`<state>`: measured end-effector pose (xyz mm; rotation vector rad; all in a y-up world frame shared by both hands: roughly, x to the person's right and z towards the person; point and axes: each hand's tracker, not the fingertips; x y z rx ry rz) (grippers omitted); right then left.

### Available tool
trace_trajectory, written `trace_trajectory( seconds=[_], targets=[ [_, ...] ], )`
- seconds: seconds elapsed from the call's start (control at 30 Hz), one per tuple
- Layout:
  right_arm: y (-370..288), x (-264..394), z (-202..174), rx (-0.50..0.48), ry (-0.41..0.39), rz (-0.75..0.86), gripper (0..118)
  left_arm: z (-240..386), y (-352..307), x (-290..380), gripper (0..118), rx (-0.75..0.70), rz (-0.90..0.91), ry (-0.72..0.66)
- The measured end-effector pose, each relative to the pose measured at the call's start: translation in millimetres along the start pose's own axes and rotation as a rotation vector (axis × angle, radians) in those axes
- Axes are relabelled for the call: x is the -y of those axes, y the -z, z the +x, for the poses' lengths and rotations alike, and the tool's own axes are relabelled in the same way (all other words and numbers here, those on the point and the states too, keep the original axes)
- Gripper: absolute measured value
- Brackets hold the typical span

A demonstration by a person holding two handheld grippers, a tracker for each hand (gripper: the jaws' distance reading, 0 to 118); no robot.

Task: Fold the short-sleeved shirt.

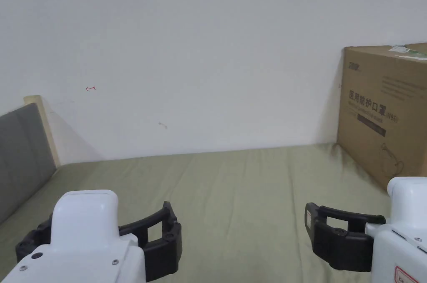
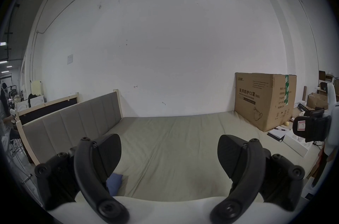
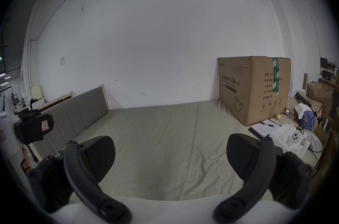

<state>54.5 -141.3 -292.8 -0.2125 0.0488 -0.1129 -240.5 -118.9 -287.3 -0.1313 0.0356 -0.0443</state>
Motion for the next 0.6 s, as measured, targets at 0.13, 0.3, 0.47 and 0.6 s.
trace_trajectory(
  seconds=[0.13, 0.3, 0.47, 0.6],
  targets=[
    [0, 0, -1, 0.023, -0.013, 0.0, 118, -1, -1, -2, 107, -0.034, -0.036, -0.035],
    [1, 0, 1, 0.022, 0.002, -0.005, 118, 0, -4, -4, 107, -0.013, -0.044, -0.057],
    [1, 2, 0, 0.034, 0.005, -0.002, 118, 8, 4, -2, 107, -0.005, -0.046, -0.022],
    [1, 1, 0, 0.019, 0.001, -0.006, 118, 8, 4, 1, 107, 0.011, -0.044, -0.021]
  ],
)
